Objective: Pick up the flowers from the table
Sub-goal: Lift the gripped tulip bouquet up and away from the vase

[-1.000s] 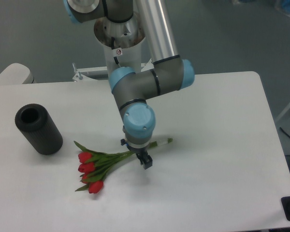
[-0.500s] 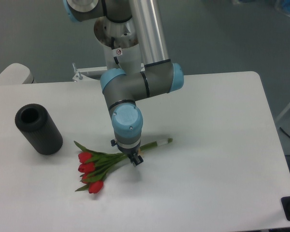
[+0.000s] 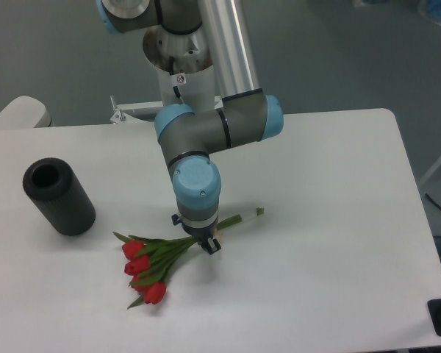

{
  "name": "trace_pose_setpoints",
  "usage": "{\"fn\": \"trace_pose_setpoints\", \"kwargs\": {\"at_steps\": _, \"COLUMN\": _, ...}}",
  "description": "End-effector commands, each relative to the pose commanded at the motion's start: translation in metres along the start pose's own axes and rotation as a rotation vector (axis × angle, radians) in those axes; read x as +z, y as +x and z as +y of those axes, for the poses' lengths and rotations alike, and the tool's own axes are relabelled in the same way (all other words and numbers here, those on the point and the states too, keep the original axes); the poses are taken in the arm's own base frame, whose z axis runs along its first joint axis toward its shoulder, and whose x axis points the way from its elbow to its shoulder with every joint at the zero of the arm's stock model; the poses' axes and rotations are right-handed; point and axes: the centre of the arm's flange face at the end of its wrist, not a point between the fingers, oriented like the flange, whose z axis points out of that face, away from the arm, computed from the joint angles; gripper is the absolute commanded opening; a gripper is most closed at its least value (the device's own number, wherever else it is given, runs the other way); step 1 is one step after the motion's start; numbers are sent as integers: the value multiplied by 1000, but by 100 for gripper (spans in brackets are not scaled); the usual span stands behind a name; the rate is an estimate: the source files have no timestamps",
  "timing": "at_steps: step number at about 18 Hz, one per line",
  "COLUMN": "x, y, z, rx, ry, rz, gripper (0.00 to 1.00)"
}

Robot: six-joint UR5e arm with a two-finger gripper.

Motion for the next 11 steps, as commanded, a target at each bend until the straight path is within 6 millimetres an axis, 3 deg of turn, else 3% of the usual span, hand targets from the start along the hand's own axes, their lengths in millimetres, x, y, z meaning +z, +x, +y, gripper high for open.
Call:
{"fn": "trace_pose_setpoints", "kwargs": {"at_steps": 4, "x": -22, "y": -21, "z": 15, "rx": -29, "ry": 6, "rz": -22, "gripper": 0}}
{"fn": "trace_pose_setpoints", "kwargs": {"at_steps": 7, "x": -50, "y": -50, "z": 29, "rx": -49, "ry": 0, "rz": 5, "gripper": 0}}
{"fn": "trace_pose_setpoints", "kwargs": {"at_steps": 11, "x": -60, "y": -93, "z": 44, "rx": -80, "ry": 7, "rz": -10, "gripper": 0}}
